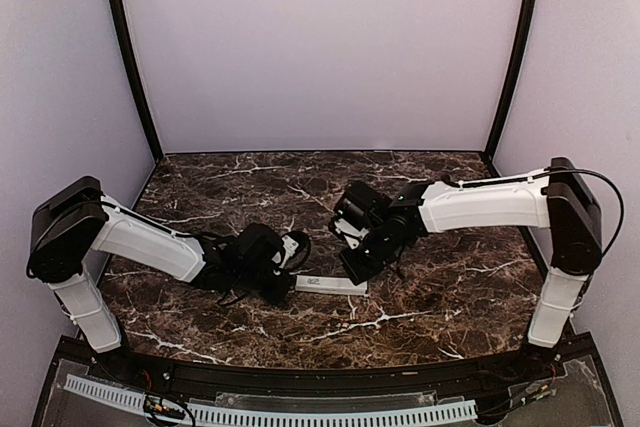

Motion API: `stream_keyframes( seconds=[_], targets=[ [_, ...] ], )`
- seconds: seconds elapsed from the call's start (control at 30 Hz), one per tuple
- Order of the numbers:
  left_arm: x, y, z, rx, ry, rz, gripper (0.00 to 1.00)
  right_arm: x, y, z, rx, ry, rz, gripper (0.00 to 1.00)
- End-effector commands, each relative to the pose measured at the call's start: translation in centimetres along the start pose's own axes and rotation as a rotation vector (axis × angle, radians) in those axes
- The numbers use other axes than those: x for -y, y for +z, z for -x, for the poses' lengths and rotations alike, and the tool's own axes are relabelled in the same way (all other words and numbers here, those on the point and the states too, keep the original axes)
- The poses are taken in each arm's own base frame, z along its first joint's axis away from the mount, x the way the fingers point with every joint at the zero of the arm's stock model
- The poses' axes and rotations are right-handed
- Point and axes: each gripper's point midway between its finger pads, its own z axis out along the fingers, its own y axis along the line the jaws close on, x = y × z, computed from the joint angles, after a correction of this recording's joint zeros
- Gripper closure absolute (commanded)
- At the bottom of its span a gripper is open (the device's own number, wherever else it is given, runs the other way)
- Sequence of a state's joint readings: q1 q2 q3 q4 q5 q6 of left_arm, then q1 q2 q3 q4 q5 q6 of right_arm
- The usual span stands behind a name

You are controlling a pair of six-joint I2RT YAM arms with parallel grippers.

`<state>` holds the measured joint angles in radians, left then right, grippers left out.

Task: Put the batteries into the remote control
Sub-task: Press the battery cover onto the remote control.

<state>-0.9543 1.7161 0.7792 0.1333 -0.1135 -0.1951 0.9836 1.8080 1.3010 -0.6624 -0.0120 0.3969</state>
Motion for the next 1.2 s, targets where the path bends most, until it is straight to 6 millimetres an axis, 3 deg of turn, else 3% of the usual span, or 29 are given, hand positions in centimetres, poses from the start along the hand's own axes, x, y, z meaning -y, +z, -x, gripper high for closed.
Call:
stream_keyframes(
  seconds=[0.0,0.13,0.2,0.47,0.57,1.0,1.17],
  targets=[
    [0.2,-0.8,0.5,0.018,0.001,-0.003,1.00,0.0,3.0,-2.0,-0.059,-0.014,0.023,1.00],
    [0.2,-0.8,0.5,0.015,0.003,-0.002,1.00,1.0,5.1,-4.0,-0.130,0.006,-0.005,1.00],
    [0.1,-0.8,0.5,0.017,0.003,-0.001,1.00,1.0,5.0,-4.1,-0.145,0.006,-0.012,1.00],
    [0.2,-0.8,0.5,0.018,0.002,-0.002,1.00,0.0,0.1,-0.6,-0.024,-0.021,-0.004,1.00],
    [0.2,-0.8,0.5,0.019,0.003,-0.003,1.00,0.2,-0.5,-0.4,-0.010,-0.016,-0.012,1.00],
    [0.2,-0.9,0.7,0.024,0.005,-0.004,1.00,1.3,4.7,-4.5,-0.138,0.028,-0.020,1.00],
    [0.1,-2.1,2.1,0.066,0.014,0.001,1.00,1.7,5.3,-5.3,-0.162,0.038,-0.030,1.00]
  ],
)
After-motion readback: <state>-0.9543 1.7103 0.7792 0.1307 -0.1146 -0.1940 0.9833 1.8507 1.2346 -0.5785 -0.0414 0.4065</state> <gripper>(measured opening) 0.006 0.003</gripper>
